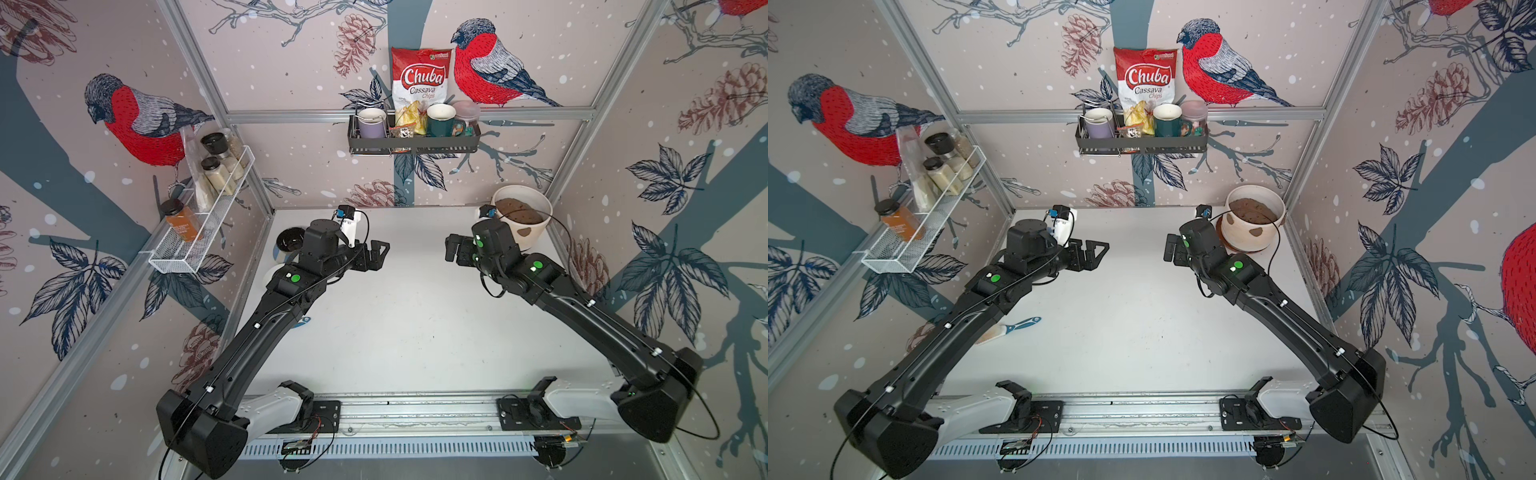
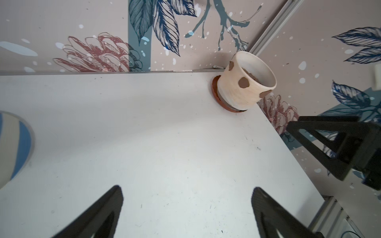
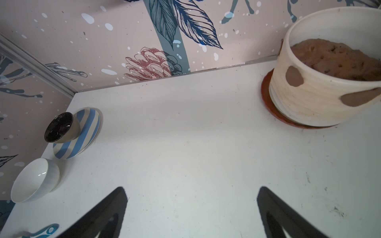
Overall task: Scrub the dried mud off the ceramic pot
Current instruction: Pick up the brush from the corner of the board.
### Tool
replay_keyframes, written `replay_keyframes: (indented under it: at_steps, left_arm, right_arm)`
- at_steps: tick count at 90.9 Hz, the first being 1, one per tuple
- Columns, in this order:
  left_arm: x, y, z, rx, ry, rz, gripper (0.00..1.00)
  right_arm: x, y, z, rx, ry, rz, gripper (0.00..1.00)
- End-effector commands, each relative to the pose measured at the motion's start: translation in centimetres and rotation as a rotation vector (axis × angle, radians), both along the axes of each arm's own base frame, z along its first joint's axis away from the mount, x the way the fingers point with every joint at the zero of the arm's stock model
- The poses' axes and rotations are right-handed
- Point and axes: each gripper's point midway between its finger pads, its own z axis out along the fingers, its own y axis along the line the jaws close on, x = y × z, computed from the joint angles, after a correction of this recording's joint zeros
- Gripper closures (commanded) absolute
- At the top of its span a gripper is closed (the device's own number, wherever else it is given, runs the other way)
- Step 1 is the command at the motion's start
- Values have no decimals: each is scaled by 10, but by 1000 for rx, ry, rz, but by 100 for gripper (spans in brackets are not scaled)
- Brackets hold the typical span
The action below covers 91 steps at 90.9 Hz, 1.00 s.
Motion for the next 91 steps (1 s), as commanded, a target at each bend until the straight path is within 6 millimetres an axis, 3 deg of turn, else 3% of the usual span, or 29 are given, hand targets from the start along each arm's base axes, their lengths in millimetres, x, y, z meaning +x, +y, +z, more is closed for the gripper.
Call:
replay_keyframes:
  at_steps: [1, 11, 18, 22, 26, 32, 39, 47, 54, 58, 72, 91]
  left_arm:
    - [5, 53, -20, 112, 75, 272, 3]
    - [-4, 106, -46, 90, 217, 531, 3]
    - [-20, 143, -76, 40, 350, 728, 3]
    - [-37, 174, -89, 15, 418, 923, 3]
    - [-66, 203, -107, 38, 508, 1104, 4]
    - [-99, 228, -126, 61, 588, 1255, 4]
    - [-120, 243, -141, 67, 619, 1350, 5]
    - [-135, 254, -151, 60, 628, 1417, 4]
    - [-145, 267, -158, 60, 625, 1483, 4]
    - [-148, 274, -165, 45, 648, 1515, 4]
    - [-146, 292, -189, -23, 767, 1613, 4]
    - [-131, 314, -213, -63, 814, 1703, 4]
  right_arm:
    - [1, 19, 22, 7, -146, 126, 1]
    - [-1, 22, 20, -37, -156, 167, 1]
    - [-6, 32, 19, -43, -156, 238, 1]
    - [-11, 43, 18, -47, -167, 308, 1]
    - [-16, 53, 15, -66, -184, 354, 1]
    - [-29, 74, 9, -117, -226, 461, 1]
    - [-63, 106, -2, -197, -278, 679, 1]
    - [-108, 146, -37, -324, -308, 974, 1]
    - [-150, 170, -64, -409, -305, 1225, 1]
    - [-165, 179, -72, -450, -307, 1302, 1]
    - [-183, 201, -80, -407, -281, 1381, 1]
    - [-189, 208, -70, -314, -250, 1367, 1]
